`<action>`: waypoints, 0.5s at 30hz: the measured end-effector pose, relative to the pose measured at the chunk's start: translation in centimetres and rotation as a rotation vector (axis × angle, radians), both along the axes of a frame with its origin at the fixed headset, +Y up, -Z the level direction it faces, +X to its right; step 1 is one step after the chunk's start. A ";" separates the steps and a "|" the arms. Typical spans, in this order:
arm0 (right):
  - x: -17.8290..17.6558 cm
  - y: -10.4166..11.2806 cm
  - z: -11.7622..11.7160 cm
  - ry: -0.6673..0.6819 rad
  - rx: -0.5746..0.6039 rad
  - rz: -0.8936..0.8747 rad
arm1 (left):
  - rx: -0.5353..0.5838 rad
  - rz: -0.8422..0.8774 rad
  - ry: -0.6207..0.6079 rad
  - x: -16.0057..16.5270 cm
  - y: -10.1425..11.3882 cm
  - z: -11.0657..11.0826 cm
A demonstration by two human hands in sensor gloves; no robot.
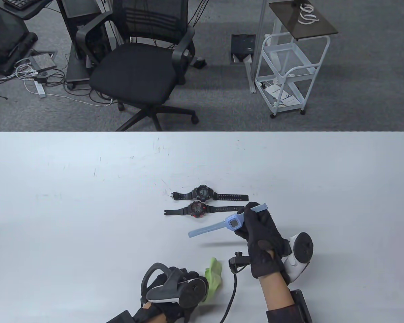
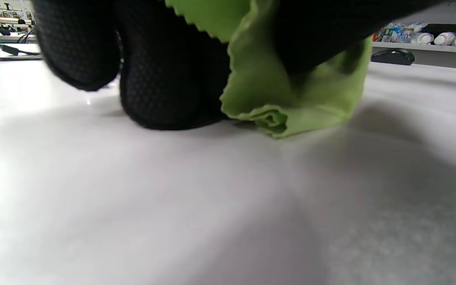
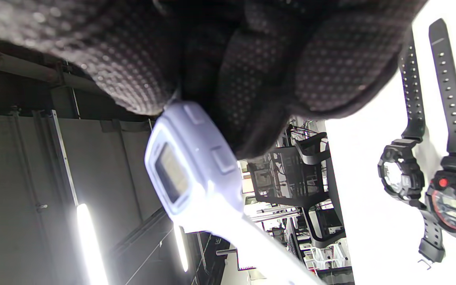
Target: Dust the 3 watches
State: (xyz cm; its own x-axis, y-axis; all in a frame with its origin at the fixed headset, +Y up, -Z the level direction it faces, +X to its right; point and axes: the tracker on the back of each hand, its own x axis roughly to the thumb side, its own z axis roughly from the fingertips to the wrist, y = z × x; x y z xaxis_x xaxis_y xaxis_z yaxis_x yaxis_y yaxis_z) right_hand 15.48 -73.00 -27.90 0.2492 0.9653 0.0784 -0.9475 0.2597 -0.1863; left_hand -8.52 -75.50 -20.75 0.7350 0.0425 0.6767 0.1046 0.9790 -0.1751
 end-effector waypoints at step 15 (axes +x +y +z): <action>-0.9 0.3 0.3 0.032 0.004 -0.050 | -0.054 0.493 0.209 -5.0 3.4 -1.5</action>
State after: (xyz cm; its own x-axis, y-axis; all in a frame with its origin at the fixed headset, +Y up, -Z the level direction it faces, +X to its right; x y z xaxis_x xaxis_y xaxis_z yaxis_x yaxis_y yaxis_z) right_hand 14.56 -72.68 -27.56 0.2999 0.9511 0.0739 -0.9387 0.3080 -0.1550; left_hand -13.49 -72.06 -22.22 0.7381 0.4469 0.5055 -0.4073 0.8924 -0.1941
